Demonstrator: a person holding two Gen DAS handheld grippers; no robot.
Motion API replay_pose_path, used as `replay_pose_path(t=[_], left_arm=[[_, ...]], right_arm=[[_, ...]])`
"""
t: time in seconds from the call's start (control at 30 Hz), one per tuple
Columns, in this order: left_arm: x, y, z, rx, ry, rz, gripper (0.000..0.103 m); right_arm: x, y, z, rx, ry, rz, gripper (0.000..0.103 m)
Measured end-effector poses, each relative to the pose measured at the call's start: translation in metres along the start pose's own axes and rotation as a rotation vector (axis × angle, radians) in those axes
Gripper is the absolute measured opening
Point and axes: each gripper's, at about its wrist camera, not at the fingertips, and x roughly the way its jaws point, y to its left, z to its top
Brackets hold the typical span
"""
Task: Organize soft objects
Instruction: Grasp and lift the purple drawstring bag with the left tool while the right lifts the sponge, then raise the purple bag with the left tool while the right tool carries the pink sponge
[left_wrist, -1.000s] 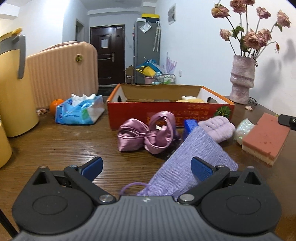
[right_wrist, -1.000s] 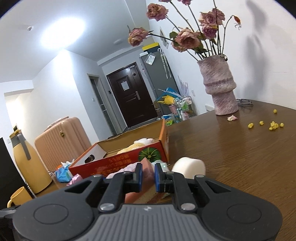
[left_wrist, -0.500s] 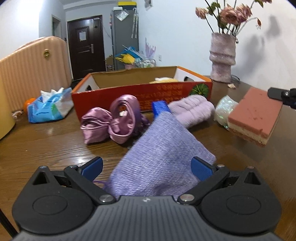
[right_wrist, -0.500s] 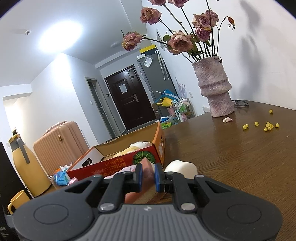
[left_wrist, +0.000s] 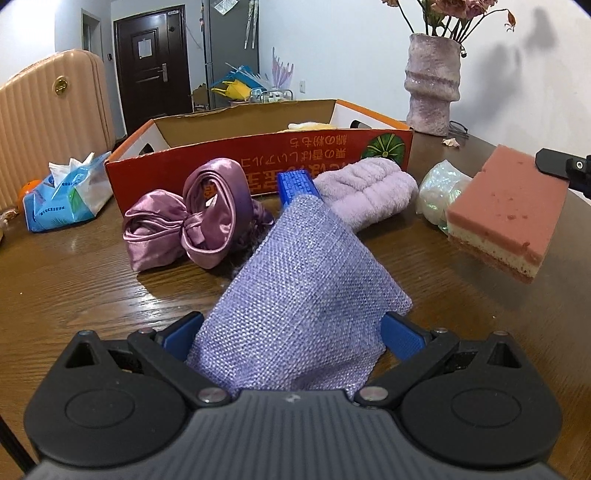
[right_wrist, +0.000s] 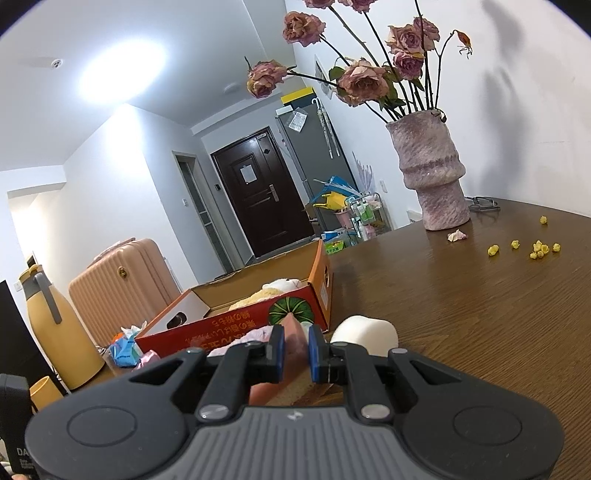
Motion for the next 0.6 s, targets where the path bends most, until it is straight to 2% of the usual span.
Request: replay_pose_path(t=[0.4,0.5,0.6], left_arm=[[-0.0021,0.0009,-0.0014,-0.018,0.015,0.020,0.103],[-0.0043,0.0039,-0.0021,-0.042,0.016,0.030,0.098],[-0.0079,0.0048,-0.0029,-0.053,0.010,0.034,0.088]], right_arm=[[-0.0008,0.0002,-0.0003,0.001,-0.002,0.013,0.013],[-0.0012,0.0002,-0.0001,0.002,-0.004,0.014,0.013],[-0.0019,0.0004,-0.0005,0.002,-0.005,0.016,0.013]])
